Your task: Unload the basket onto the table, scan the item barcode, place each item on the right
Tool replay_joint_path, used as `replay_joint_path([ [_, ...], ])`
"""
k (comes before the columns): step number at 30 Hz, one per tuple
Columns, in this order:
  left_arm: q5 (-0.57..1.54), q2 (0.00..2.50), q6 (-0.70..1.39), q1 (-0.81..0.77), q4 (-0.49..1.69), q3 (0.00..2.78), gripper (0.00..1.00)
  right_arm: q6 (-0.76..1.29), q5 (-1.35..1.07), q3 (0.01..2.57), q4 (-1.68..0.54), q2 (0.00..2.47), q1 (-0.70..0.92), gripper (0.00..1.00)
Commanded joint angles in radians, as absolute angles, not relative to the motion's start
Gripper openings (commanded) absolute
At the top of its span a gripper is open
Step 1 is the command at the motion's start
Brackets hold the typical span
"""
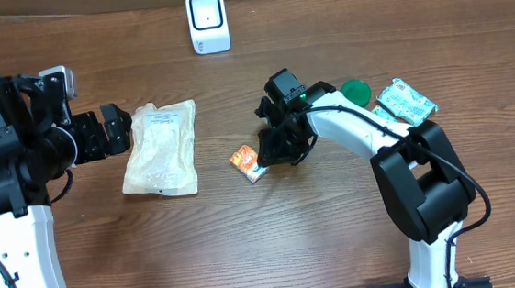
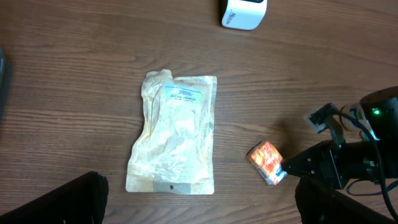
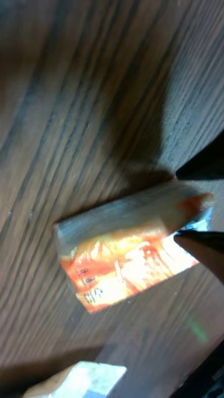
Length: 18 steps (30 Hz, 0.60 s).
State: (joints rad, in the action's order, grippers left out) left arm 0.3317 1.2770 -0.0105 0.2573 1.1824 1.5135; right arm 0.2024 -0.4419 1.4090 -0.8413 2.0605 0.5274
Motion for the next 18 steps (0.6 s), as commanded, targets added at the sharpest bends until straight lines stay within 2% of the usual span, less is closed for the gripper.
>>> replay_joint_path([
  [1,0.334,1.294,-0.025,0.262,1.181,1.531,0.99,0.212,-0.476,1.406,-0.842,2.099,0.535,0.18],
  [3,0.333,1.3,-0.022,0.261,1.181,1.531,1.0,0.212,-0.495,1.406,-0.838,2.099,0.534,0.1],
  [9,0.333,1.307,-0.022,0.262,1.181,1.532,0.99,0.212,-0.496,1.406,-0.833,2.099,0.54,0.09],
  [10,0.333,1.307,-0.022,0.262,1.181,1.532,1.0,0.213,-0.496,1.406,-0.831,2.099,0.54,0.1],
  [12,0.333,1.307,-0.022,0.262,1.181,1.532,0.99,0.236,-0.495,1.406,-0.83,2.099,0.54,0.3],
  [16,0.333,1.307,-0.023,0.262,1.18,1.532,1.0,0.306,-0.495,1.406,-0.824,2.099,0.54,0.3],
  [18,0.332,1.307,-0.023,0.262,1.177,1.532,0.99,0.344,-0.493,1.405,-0.816,2.103,0.541,0.25],
])
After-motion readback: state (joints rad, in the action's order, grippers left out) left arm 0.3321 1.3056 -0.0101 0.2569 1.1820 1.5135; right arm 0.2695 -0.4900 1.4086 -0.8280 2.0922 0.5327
